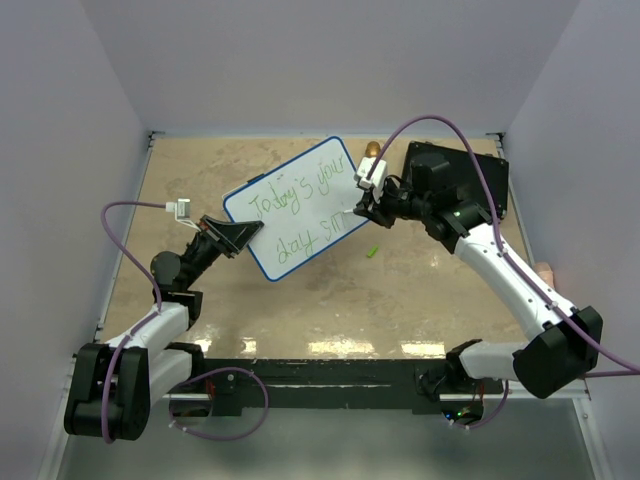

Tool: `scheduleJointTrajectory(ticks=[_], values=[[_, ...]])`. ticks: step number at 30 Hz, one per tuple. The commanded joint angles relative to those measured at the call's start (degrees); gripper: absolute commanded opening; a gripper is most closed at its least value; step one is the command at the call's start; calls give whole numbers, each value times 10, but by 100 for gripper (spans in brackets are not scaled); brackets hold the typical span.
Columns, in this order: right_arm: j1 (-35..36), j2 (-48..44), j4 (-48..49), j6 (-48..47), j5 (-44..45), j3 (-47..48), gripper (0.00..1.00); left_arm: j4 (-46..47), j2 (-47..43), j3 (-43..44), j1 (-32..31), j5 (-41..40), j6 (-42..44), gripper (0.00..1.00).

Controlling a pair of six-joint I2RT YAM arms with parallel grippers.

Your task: Write a sentence on the whiteboard

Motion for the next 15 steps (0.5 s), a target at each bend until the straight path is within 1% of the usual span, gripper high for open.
scheduleJointTrajectory(ticks=[1,11,15], values=[[0,-11,20,7,21,2,0,84,-9,15,-1,-8,-20,0],[-4,-16,20,9,27,3,0,85,-11,14,2,-7,-21,0],[-4,-4,-5,-11,9,8,0,86,-10,15,2,-7,-23,0]])
